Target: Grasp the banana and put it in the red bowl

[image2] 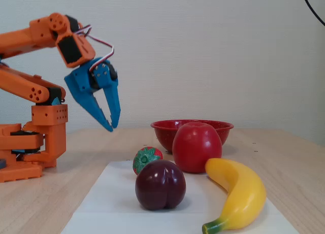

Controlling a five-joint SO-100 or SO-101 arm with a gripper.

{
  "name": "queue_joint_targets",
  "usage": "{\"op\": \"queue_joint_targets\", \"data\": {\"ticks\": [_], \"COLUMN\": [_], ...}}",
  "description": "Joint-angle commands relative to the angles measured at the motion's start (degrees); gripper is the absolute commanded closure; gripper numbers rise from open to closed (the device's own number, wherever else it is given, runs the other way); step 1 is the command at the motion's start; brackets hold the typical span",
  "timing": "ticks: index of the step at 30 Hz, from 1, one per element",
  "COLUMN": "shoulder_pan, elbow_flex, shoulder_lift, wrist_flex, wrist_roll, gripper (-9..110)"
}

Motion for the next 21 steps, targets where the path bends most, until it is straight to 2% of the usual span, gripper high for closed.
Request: {"op": "queue_joint_targets", "data": {"ticks": [1,16,21], "shoulder_pan": [0.3,-3.0,-4.7], "elbow_flex": [-10.9,-51.6,-67.9], "shoulder_lift": [-5.4,-38.7,-51.4], "wrist_flex": [2.6,14.1,19.7], "wrist_roll": [-0.5,1.2,5.4], "gripper": [101,101,101]}}
